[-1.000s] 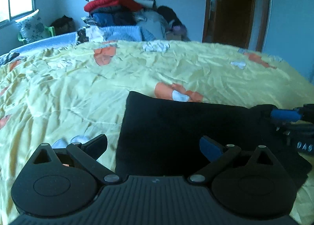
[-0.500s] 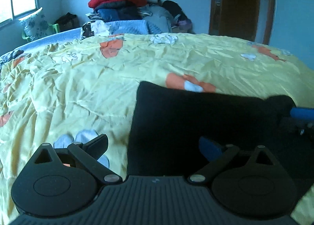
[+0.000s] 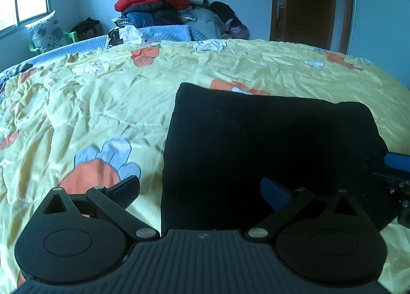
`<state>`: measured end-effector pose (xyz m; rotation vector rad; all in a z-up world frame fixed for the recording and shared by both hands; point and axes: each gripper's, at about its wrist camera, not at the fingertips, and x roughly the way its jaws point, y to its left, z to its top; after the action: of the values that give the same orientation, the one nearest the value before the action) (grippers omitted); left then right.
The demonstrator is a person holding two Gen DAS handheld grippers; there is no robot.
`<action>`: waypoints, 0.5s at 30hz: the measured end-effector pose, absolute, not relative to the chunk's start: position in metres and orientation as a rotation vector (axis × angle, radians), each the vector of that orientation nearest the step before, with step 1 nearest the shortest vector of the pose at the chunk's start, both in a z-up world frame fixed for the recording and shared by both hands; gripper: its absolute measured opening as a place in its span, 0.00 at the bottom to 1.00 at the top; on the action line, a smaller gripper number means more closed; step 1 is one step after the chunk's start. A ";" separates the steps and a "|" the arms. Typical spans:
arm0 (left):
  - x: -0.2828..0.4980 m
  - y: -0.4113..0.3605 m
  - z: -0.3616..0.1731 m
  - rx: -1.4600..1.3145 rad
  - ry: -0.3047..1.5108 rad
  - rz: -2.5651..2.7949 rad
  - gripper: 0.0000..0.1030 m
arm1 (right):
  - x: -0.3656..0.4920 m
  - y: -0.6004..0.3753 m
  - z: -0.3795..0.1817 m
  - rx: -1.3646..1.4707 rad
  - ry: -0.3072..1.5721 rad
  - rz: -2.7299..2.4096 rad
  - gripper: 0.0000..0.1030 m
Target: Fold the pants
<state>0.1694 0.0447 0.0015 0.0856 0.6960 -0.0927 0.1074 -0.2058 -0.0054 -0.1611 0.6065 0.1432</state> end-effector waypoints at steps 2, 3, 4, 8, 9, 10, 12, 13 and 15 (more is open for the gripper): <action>0.165 0.046 0.001 0.085 0.690 -0.092 1.00 | 0.103 -0.208 -0.007 -0.151 0.604 0.133 0.35; 0.162 0.046 0.000 0.085 0.686 -0.091 1.00 | 0.102 -0.208 -0.007 -0.150 0.603 0.130 0.35; 0.160 0.047 0.000 0.085 0.682 -0.090 1.00 | 0.101 -0.209 -0.007 -0.150 0.602 0.127 0.35; 0.151 0.048 -0.002 0.071 0.678 -0.081 1.00 | 0.095 -0.209 -0.008 -0.138 0.594 0.113 0.36; 0.149 0.049 -0.002 0.067 0.677 -0.078 1.00 | 0.094 -0.210 -0.009 -0.131 0.591 0.109 0.36; 0.147 0.049 -0.002 0.063 0.673 -0.074 1.00 | 0.091 -0.209 -0.009 -0.123 0.586 0.102 0.36; 0.142 0.049 -0.004 0.056 0.663 -0.065 1.00 | 0.088 -0.209 -0.011 -0.117 0.576 0.088 0.36; 0.139 0.049 -0.004 0.057 0.656 -0.062 1.00 | 0.087 -0.207 -0.012 -0.121 0.570 0.080 0.36; 0.134 0.048 -0.005 0.067 0.643 -0.056 1.00 | 0.086 -0.205 -0.012 -0.127 0.567 0.071 0.36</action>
<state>0.1341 0.0481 -0.0046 0.0667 0.6426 -0.0563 0.0858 -0.2050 -0.0119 -0.1274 0.5673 0.0705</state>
